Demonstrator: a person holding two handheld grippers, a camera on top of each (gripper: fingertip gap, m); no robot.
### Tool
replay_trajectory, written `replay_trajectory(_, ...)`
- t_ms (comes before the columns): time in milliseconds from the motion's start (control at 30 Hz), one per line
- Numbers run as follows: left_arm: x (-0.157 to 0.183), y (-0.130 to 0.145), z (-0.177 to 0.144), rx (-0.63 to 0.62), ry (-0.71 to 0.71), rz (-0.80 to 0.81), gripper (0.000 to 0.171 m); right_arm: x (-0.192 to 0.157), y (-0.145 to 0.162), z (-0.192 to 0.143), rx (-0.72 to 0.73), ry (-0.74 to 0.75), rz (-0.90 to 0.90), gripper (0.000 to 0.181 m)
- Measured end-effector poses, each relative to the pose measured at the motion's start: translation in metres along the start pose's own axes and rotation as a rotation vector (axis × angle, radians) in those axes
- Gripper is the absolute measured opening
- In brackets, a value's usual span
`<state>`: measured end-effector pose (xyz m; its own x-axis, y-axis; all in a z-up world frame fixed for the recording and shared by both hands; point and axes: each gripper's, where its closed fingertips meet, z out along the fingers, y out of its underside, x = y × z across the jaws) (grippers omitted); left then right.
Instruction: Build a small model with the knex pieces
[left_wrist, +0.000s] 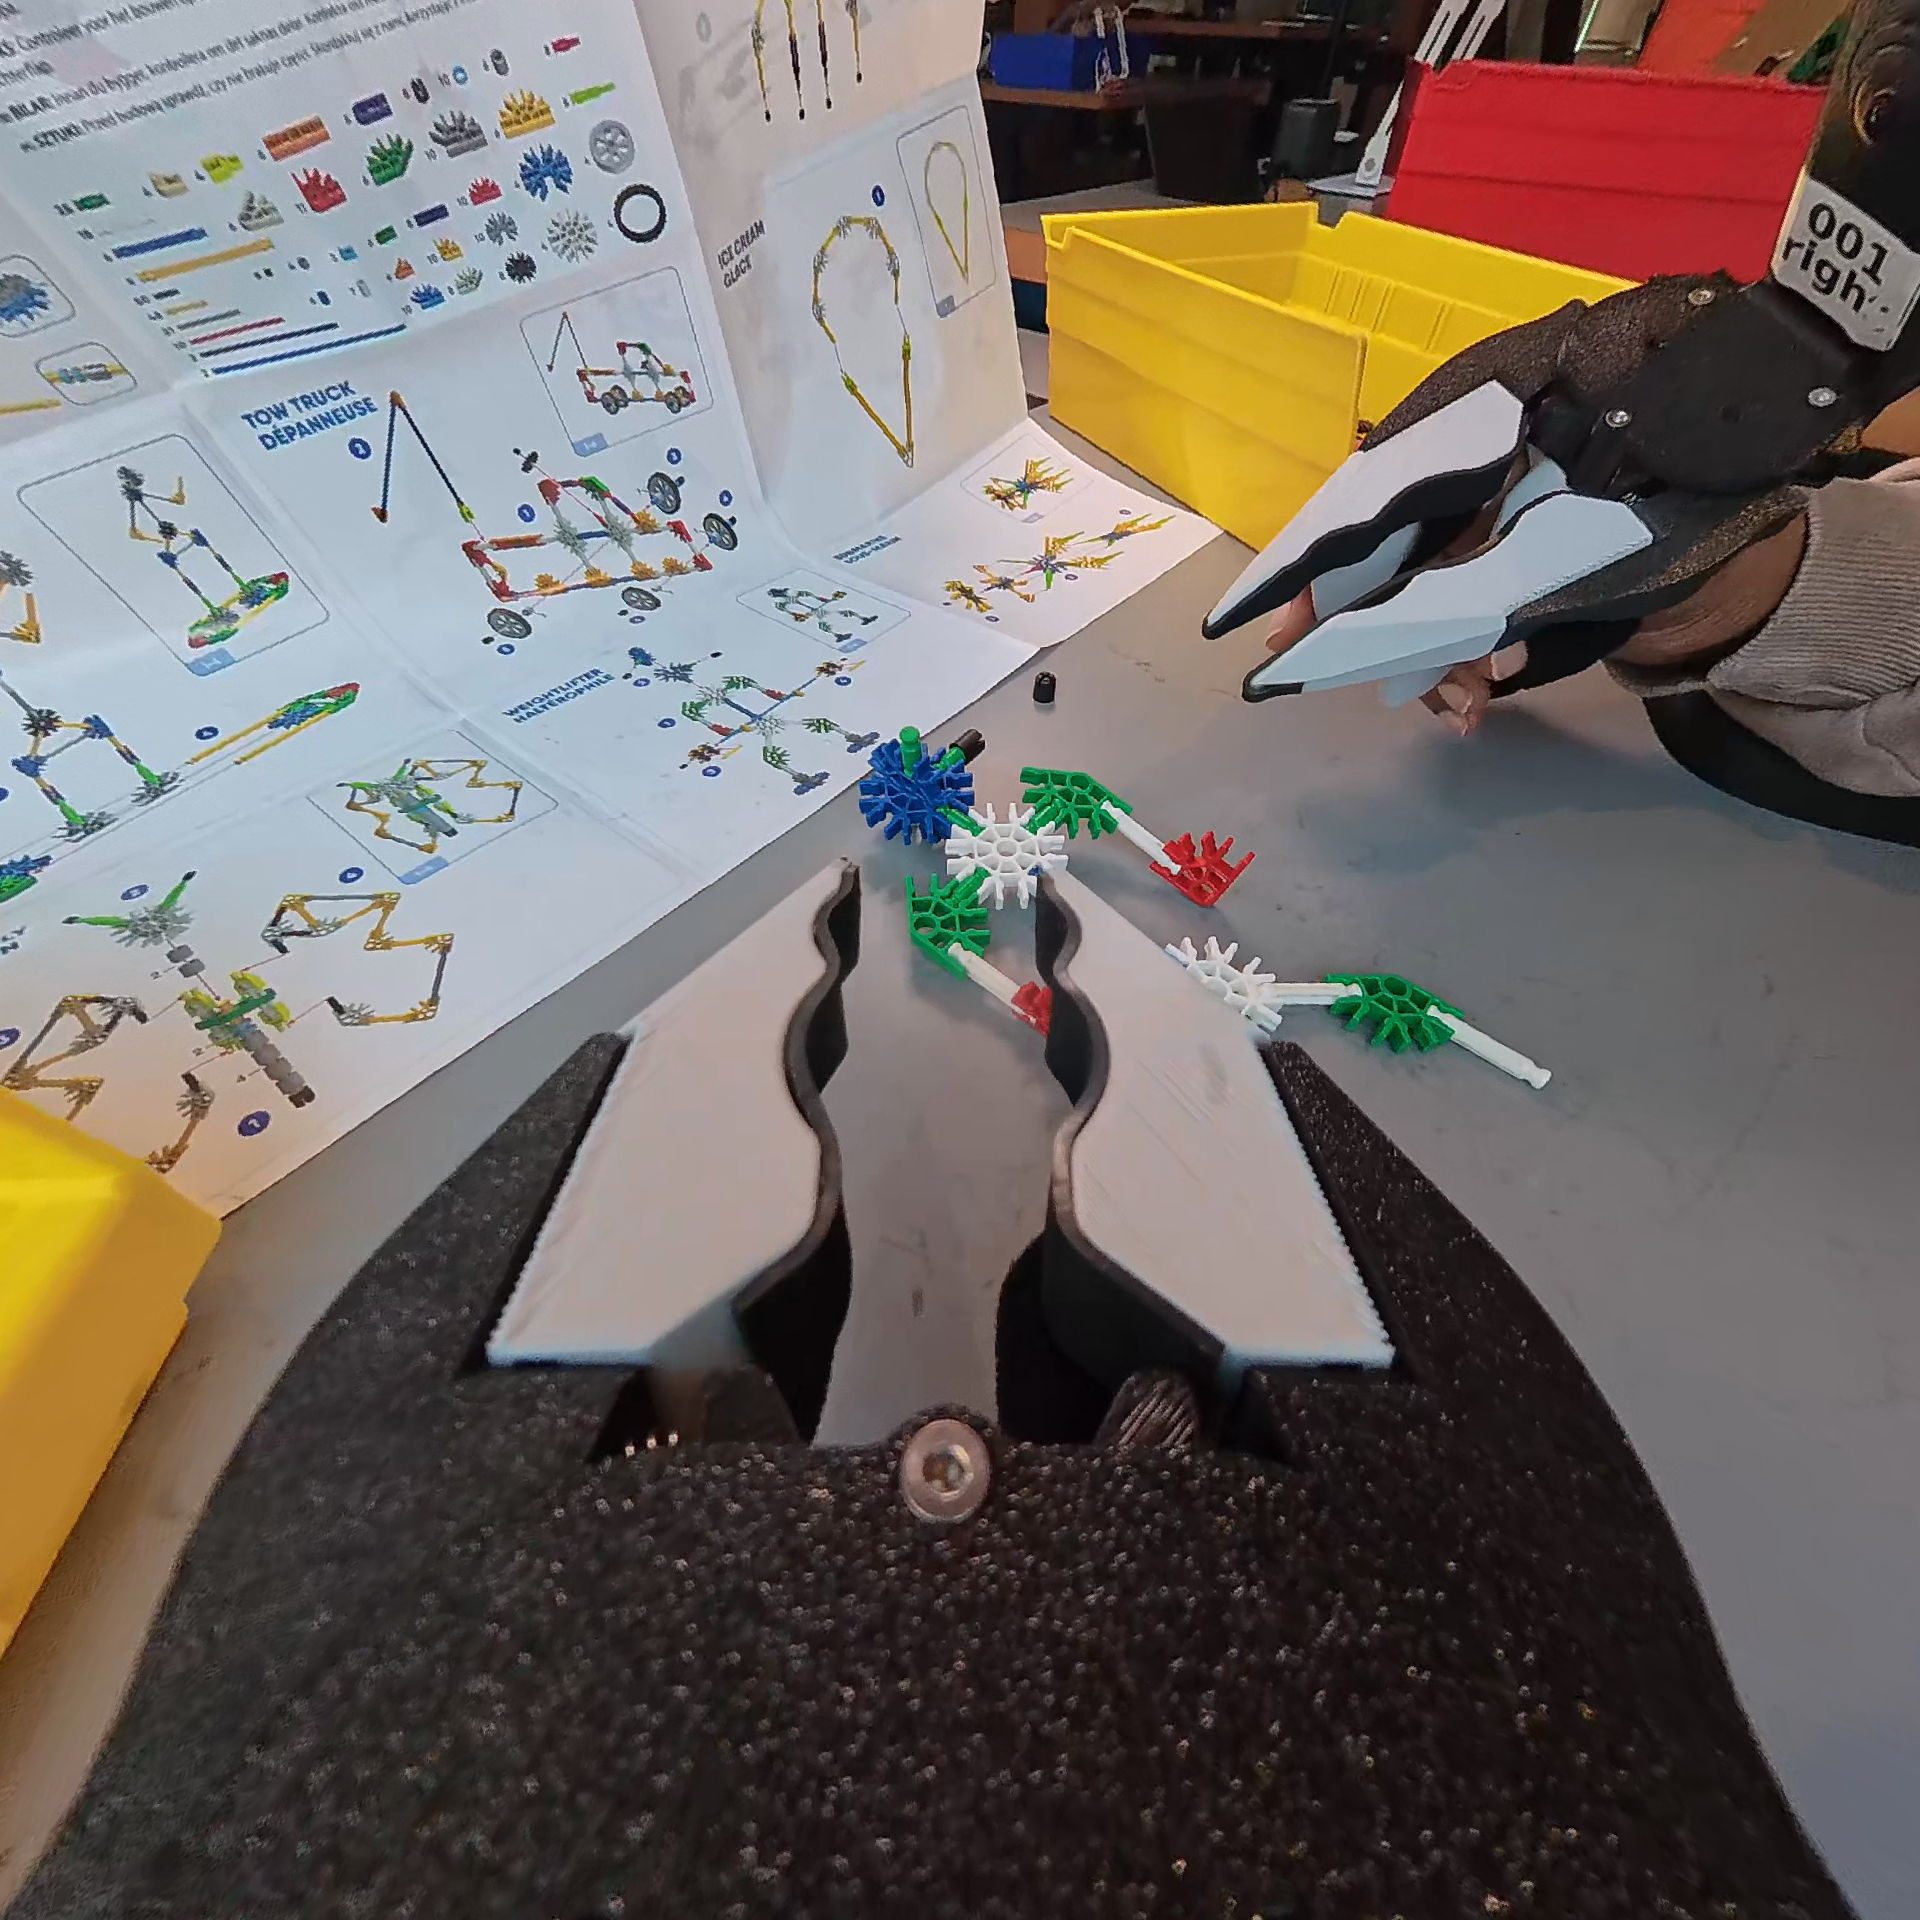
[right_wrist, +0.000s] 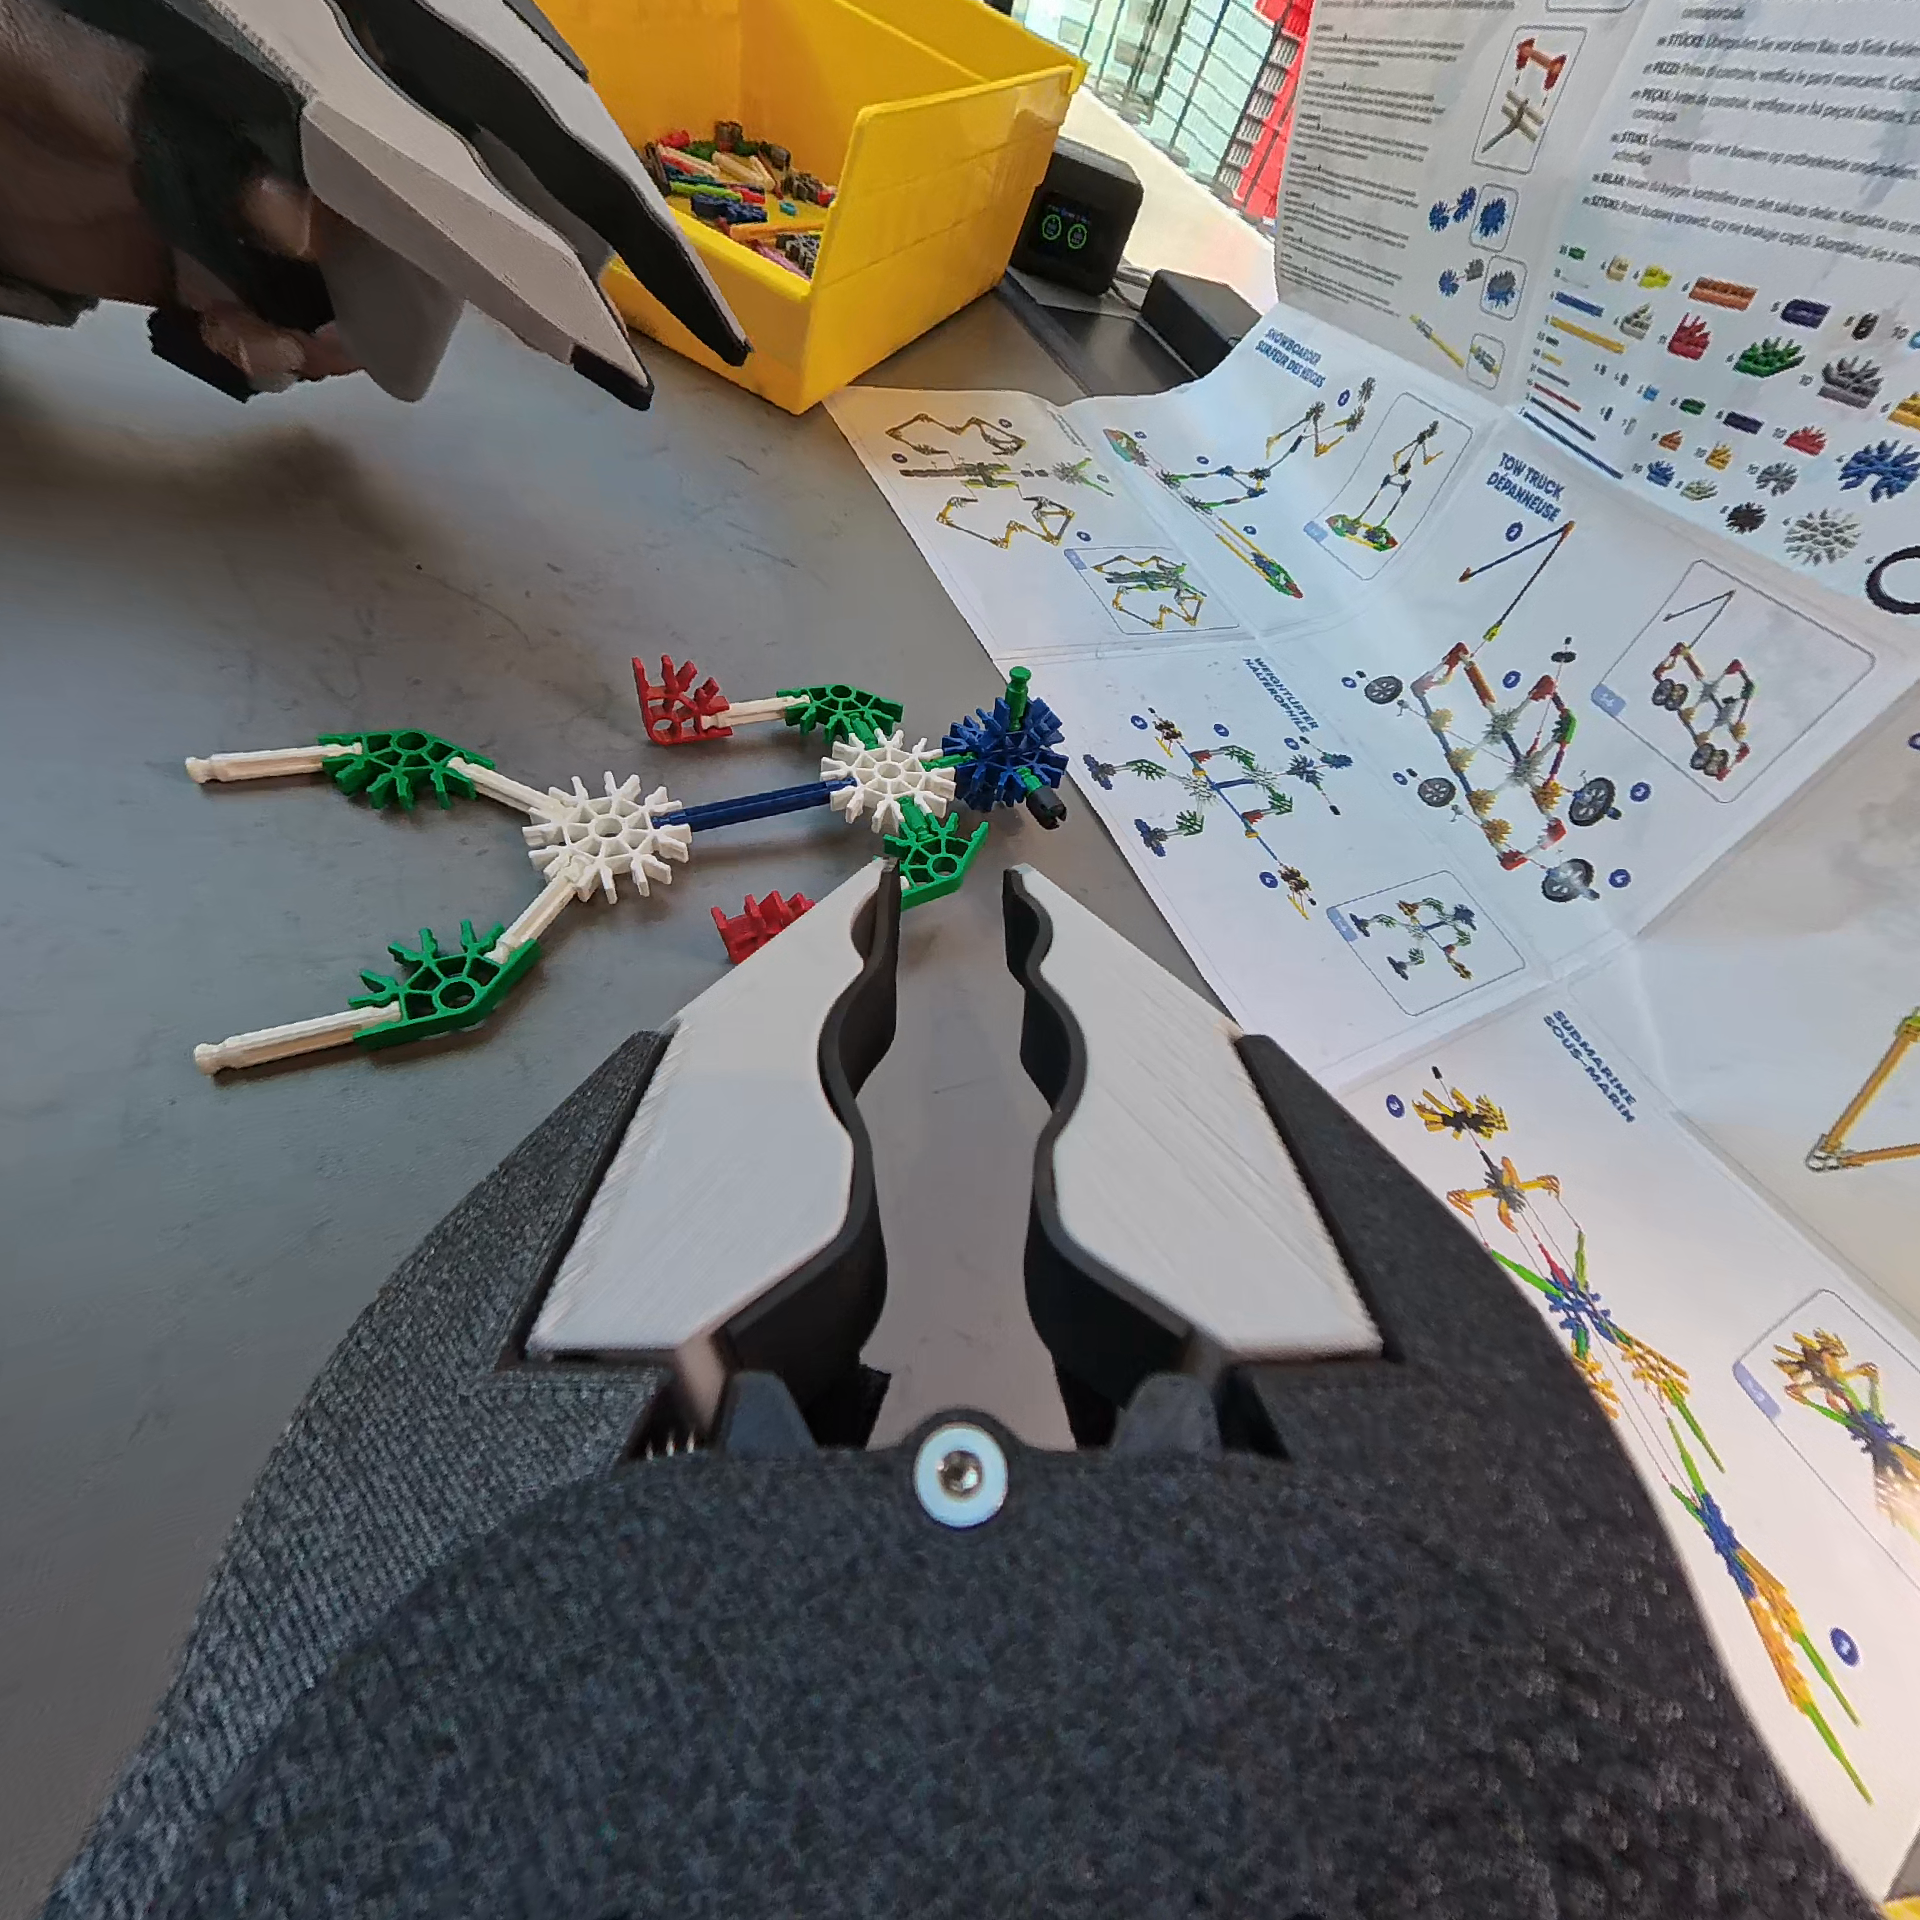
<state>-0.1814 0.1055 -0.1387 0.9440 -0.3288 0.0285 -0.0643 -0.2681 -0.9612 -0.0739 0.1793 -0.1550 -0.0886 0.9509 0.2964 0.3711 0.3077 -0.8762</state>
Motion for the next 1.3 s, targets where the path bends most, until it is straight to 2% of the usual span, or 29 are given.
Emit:
replay_trajectory(233,-0.011,0.001,-0.004,-0.007,-0.056,0.047,0.022,-0.003,0.002,0.002,-0.017,0.000,-0.027,0.018)
replay_trajectory(933,-0.015,0.004,-0.003,-0.028,-0.067,0.032,0.021,-0.009,0.007,0.006,-0.050,-0.011,-0.067,0.018)
replay_trajectory(1033,-0.025,-0.007,-0.012,0.009,-0.082,-0.009,0.021,-0.006,0.006,0.005,-0.038,-0.004,-0.051,0.018)
replay_trajectory(1200,-0.059,-0.033,-0.043,0.182,-0.088,-0.204,0.023,-0.003,0.006,0.003,-0.034,0.000,-0.040,0.018)
replay_trajectory(1300,-0.081,-0.042,-0.064,0.216,-0.181,-0.161,0.030,-0.004,0.006,0.003,-0.033,-0.001,-0.046,0.018)
